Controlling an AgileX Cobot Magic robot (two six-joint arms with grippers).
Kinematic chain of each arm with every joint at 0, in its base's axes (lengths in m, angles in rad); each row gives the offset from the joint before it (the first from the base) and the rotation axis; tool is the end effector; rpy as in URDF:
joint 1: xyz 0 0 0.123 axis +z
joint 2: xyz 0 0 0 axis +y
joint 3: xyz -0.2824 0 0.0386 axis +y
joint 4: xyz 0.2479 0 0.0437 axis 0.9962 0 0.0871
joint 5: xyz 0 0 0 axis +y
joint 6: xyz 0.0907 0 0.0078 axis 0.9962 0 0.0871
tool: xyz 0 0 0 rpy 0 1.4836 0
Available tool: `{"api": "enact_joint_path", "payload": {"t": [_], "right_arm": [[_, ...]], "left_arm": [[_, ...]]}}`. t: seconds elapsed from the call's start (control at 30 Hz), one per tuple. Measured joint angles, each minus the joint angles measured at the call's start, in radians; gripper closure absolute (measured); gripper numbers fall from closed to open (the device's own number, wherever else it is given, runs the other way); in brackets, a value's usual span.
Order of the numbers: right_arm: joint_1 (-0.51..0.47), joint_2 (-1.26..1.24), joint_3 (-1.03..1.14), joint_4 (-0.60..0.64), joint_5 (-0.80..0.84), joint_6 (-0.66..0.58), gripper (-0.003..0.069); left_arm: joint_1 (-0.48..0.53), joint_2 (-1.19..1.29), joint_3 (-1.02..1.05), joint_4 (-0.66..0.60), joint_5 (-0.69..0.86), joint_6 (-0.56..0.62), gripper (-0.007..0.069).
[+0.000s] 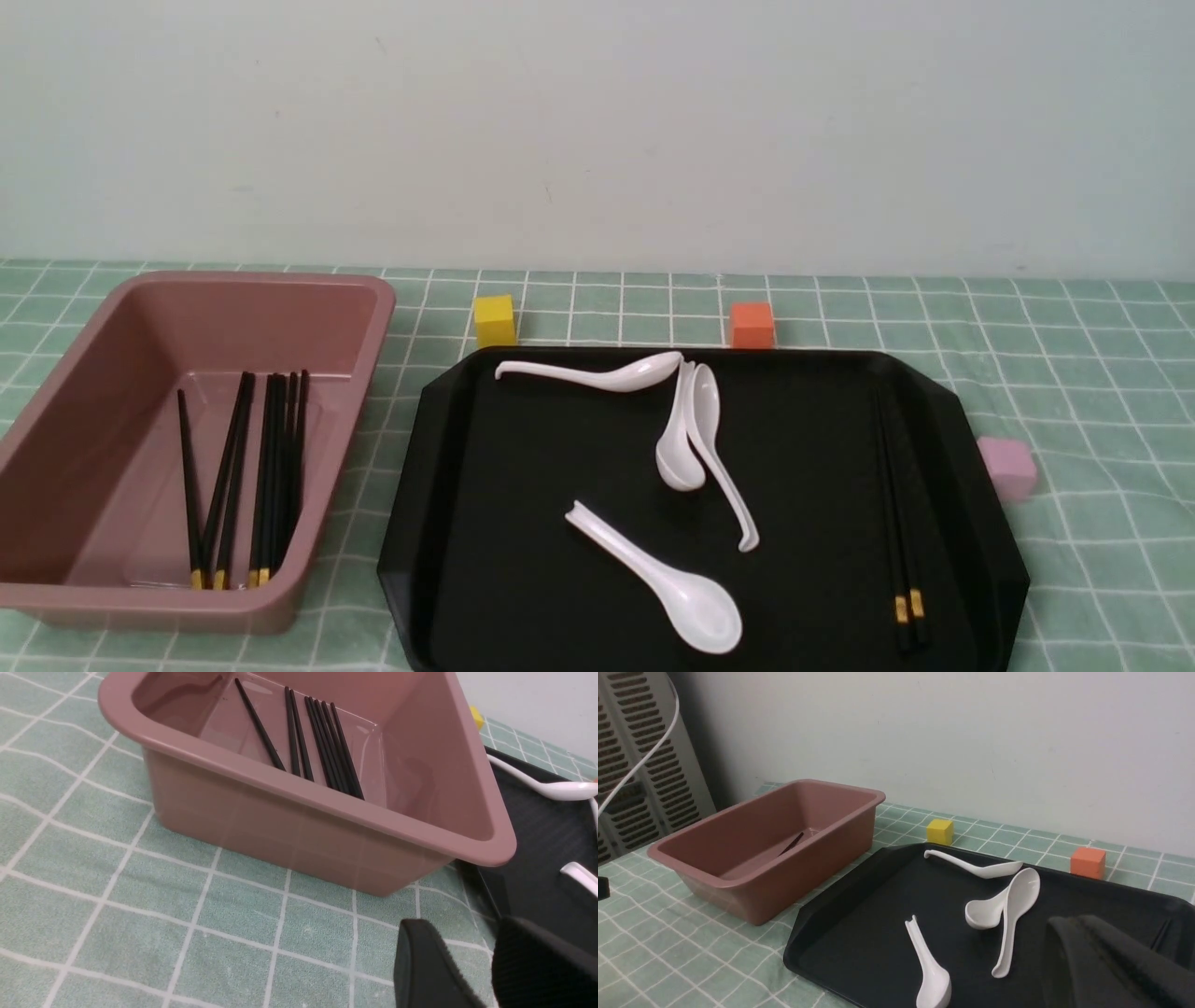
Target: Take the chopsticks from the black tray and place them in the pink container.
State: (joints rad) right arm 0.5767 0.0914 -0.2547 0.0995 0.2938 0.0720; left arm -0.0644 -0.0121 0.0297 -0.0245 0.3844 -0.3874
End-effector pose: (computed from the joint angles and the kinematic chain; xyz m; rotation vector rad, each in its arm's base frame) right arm 0.0411 0.0299 0.2667 -0.3567 1.6065 0.5956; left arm 0.0521 -0.0042 0.1692 -0.3204 1.8719 -0.3326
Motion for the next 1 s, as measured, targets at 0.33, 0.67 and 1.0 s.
{"api": "enact_joint_path", "payload": {"t": [0.33,0.67,1.0], "right_arm": [[0.0,0.0,0.0,0.0,-0.001,0.001,0.0655],[0.0,0.0,0.0,-0.004,-0.001,0.001,0.0643],[-0.115,-0.028,0.101,-0.092,-0.011,0.008,0.0634]], "left_arm": [[0.0,0.0,0.0,0.0,0.0,0.0,0.0386],[0.0,0.0,0.0,0.0,0.0,0.0,0.0386],[0.0,0.0,0.0,0.0,0.0,0.0,0.0386]]}}
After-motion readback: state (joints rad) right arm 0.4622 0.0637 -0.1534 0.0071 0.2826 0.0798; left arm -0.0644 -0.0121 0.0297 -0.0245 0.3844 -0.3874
